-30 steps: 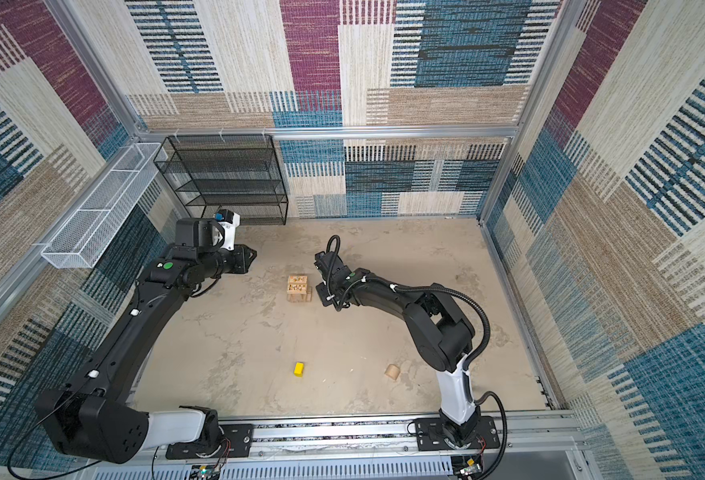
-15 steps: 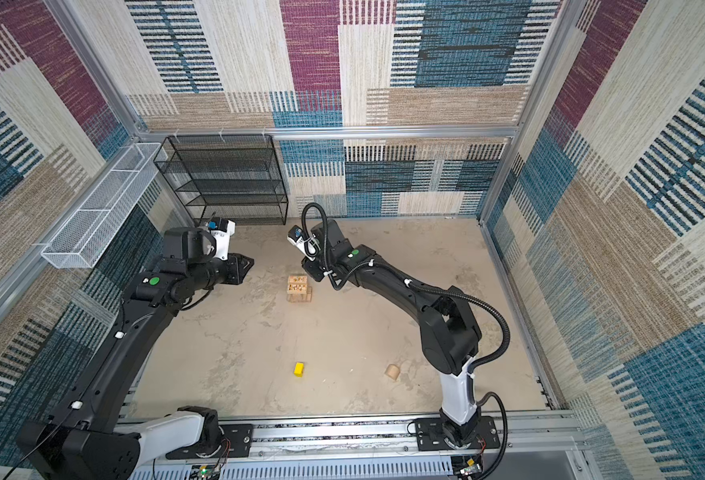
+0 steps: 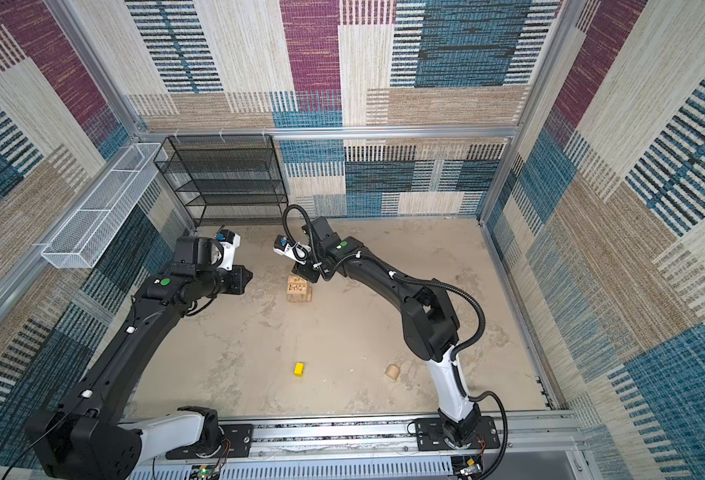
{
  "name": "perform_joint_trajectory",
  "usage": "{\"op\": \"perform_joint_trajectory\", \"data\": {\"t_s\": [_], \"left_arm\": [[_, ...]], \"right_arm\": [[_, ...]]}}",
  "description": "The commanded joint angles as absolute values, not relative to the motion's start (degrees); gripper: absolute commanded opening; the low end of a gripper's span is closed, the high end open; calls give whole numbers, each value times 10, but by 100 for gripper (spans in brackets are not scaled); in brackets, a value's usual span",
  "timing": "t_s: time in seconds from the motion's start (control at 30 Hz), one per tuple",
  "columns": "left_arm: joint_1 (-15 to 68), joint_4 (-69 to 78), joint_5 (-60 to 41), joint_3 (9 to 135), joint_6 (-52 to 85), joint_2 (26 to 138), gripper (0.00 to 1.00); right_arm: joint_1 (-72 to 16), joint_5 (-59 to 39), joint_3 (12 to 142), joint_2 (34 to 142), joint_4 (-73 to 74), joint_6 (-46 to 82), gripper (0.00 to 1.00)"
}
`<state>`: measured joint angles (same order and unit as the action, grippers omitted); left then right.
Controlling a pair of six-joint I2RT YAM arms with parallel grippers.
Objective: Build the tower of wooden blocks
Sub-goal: 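Lift the yellow E cube with the right gripper and carry it over the stack, then lower the yellow E cube toward the printed blocks on the stack top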
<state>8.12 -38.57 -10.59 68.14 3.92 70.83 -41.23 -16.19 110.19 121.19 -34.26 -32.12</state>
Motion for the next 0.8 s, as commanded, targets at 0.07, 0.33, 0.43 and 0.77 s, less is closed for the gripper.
{"op": "perform_joint_trajectory", "data": {"t_s": [0.07,0.33,0.43,0.77], "left_arm": [[69,-384,-117,692,35,724,19],[65,-383,-127,694,41,739,19],[64,-383,-130,695,41,743,19],[59,-381,-134,693,44,747,19]], "right_arm": [[-412,-186,1179,1270,-428,-364,0],[-413,-179,1301,1359,-511,-375,0],[-412,-177,1313,1370,-514,-384,0],[-412,-166,1332,1388,-528,-411,0]]}}
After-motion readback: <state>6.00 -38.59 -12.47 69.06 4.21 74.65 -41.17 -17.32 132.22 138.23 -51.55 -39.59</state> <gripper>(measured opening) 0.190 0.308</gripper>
